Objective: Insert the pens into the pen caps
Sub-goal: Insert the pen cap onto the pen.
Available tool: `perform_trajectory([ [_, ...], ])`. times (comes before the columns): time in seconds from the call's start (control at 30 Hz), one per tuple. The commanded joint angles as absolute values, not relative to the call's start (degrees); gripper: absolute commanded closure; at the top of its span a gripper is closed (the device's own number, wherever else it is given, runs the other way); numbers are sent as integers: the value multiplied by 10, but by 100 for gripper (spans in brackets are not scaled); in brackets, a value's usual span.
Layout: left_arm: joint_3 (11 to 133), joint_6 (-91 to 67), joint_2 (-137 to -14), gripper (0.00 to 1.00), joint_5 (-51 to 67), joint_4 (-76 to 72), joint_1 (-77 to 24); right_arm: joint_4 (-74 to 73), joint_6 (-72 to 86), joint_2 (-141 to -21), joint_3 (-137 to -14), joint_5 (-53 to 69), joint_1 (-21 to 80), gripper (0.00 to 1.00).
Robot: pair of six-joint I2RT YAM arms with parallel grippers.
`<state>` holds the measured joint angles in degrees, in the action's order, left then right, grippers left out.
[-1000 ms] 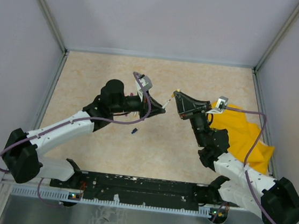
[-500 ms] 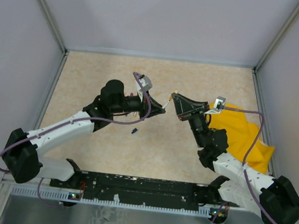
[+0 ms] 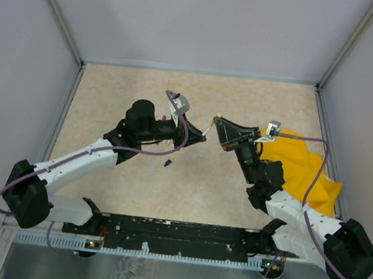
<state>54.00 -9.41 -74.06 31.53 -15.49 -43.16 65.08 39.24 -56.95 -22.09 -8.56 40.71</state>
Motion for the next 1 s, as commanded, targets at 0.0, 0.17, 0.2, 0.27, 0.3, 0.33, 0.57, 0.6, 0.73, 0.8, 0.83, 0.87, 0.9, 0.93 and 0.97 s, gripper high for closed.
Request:
perform_trajectory([
  [0.0, 535, -99, -732, 100, 319, -180, -435, 682, 391, -568, -219, -84, 407, 100],
  [0.17, 534, -99, -731, 100, 316, -181, -435, 677, 391, -568, -218, -78, 407, 100],
  [0.2, 534, -98, -731, 100, 315, -181, -435, 678, 391, -567, -216, -78, 407, 100],
  [0.27, 534, -99, -731, 100, 313, -181, -435, 677, 390, -567, -213, -79, 407, 100],
  [0.3, 533, -98, -731, 100, 314, -182, -435, 678, 390, -566, -213, -79, 407, 100],
  [0.33, 533, -99, -730, 100, 313, -182, -435, 677, 390, -565, -212, -79, 407, 100],
  [0.57, 533, -98, -730, 100, 312, -183, -435, 672, 387, -558, -205, -81, 407, 100],
  [0.6, 533, -98, -730, 100, 312, -183, -435, 672, 387, -558, -204, -82, 407, 100],
  [0.73, 533, -97, -729, 100, 310, -183, -435, 669, 386, -558, -202, -79, 407, 100],
  [0.8, 533, -97, -729, 100, 309, -183, -435, 668, 386, -558, -201, -77, 407, 100],
  [0.83, 532, -97, -727, 100, 309, -183, -435, 667, 386, -557, -201, -76, 407, 100],
  [0.87, 532, -97, -728, 100, 309, -183, -435, 666, 386, -557, -201, -75, 407, 100],
  [0.9, 533, -97, -728, 100, 309, -183, -435, 665, 386, -557, -201, -74, 407, 100],
  [0.93, 532, -97, -728, 100, 310, -183, -435, 664, 386, -556, -201, -74, 407, 100],
  [0.97, 532, -96, -729, 100, 310, -183, -435, 664, 387, -555, -200, -74, 407, 100],
])
